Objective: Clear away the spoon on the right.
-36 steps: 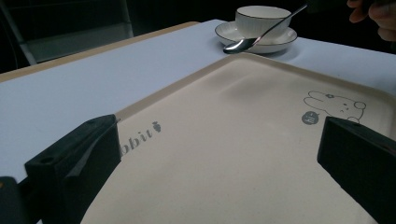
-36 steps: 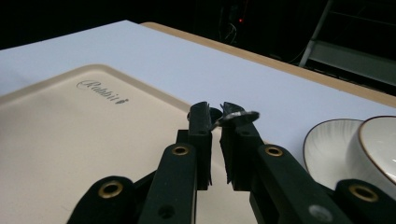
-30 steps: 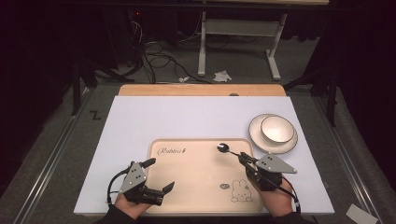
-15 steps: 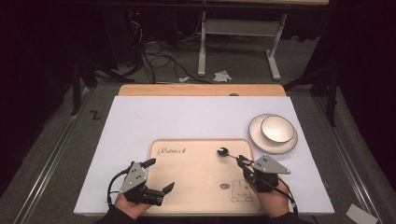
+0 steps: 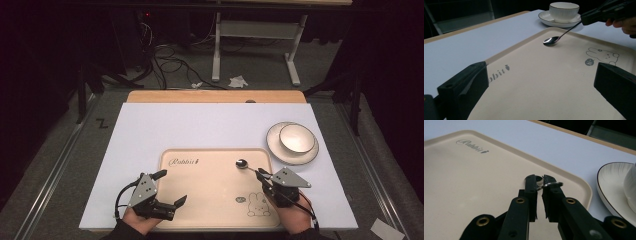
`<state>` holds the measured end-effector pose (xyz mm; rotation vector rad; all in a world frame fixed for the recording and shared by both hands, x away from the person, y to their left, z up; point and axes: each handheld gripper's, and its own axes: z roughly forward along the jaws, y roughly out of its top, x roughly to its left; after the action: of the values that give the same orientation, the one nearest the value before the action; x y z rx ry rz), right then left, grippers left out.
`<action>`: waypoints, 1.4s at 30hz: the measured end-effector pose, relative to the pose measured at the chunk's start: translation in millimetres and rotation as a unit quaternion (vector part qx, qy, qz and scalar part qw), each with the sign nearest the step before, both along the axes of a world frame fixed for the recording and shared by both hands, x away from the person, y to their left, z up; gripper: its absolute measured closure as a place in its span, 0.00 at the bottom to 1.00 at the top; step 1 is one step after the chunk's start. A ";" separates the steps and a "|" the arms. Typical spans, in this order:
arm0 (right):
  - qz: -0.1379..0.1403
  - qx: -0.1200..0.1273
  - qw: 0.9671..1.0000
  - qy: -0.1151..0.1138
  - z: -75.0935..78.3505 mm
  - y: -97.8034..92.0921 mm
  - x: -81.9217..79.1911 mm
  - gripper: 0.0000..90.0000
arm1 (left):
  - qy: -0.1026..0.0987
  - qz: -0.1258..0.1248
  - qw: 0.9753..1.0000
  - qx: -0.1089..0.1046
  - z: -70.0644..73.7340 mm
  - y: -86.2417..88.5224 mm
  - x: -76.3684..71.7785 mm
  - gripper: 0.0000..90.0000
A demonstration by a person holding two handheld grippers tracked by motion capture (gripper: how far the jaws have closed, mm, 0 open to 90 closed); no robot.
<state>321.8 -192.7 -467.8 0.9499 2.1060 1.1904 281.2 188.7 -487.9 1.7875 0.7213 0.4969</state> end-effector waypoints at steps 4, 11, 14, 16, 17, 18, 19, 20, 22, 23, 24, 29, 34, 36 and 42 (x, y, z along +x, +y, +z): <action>-0.004 -0.007 1.000 -0.003 -1.4 -1.6 -0.3 0.77 | 0.001 -0.001 1.000 0.000 0.1 0.3 -0.1 0.00; -0.012 -0.008 1.000 0.004 -4.6 -5.2 -0.9 0.64 | 0.000 -0.001 1.000 0.000 -0.1 -0.2 0.1 0.00; -0.013 -0.012 1.000 0.008 -6.6 -5.1 -0.6 0.65 | 0.000 -0.001 1.000 0.001 0.1 -0.1 0.1 0.00; -0.014 -0.013 1.000 0.010 -6.9 -5.5 -0.5 0.66 | 0.000 -0.001 1.000 0.001 0.1 0.1 0.1 0.00; -0.015 -0.013 1.000 0.013 -7.2 -5.5 -0.5 0.73 | 0.000 -0.001 1.000 0.000 0.1 0.1 0.1 0.00; -0.015 -0.013 1.000 0.013 -7.2 -5.5 -0.5 0.73 | 0.000 -0.001 1.000 0.000 0.1 0.1 0.1 0.00; -0.006 -0.004 1.000 0.021 -7.0 -6.1 -1.1 0.84 | 0.000 -0.001 1.000 0.001 0.1 0.1 0.1 0.00; -0.006 -0.004 1.000 0.021 -7.0 -6.1 -1.1 0.84 | 0.000 -0.001 1.000 0.001 0.1 0.1 0.1 0.00; 0.006 0.002 1.000 0.020 -5.3 -7.1 -3.1 1.00 | 0.000 -0.002 1.000 0.002 0.3 0.2 -0.1 0.00; 0.005 0.003 1.000 0.016 -3.4 -8.1 -5.5 1.00 | 0.000 -0.002 1.000 0.002 0.3 0.3 -0.1 0.00; 0.005 0.002 1.000 0.011 -2.4 -9.1 -5.9 1.00 | 0.000 -0.001 1.000 0.002 0.3 0.4 0.0 0.00; -0.003 -0.002 1.000 0.013 -0.9 -13.9 -8.7 1.00 | 0.000 -0.001 1.000 0.001 0.3 0.5 -0.2 0.00; 0.004 -0.038 0.998 0.046 -12.1 -24.2 -10.9 1.00 | 0.001 -0.001 1.000 0.003 0.1 0.6 -0.4 0.00; 0.017 -0.060 0.995 0.072 -16.3 -25.8 -11.0 1.00 | 0.001 -0.001 1.000 0.003 -0.2 0.1 -0.4 0.00; 0.034 -0.107 0.986 0.122 -30.8 -18.9 -8.2 1.00 | 0.000 -0.002 1.000 0.004 0.0 -0.5 -0.4 0.00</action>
<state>313.7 -211.6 -498.7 0.9699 2.4194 0.8935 280.7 188.2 -487.9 1.7955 0.7179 0.4969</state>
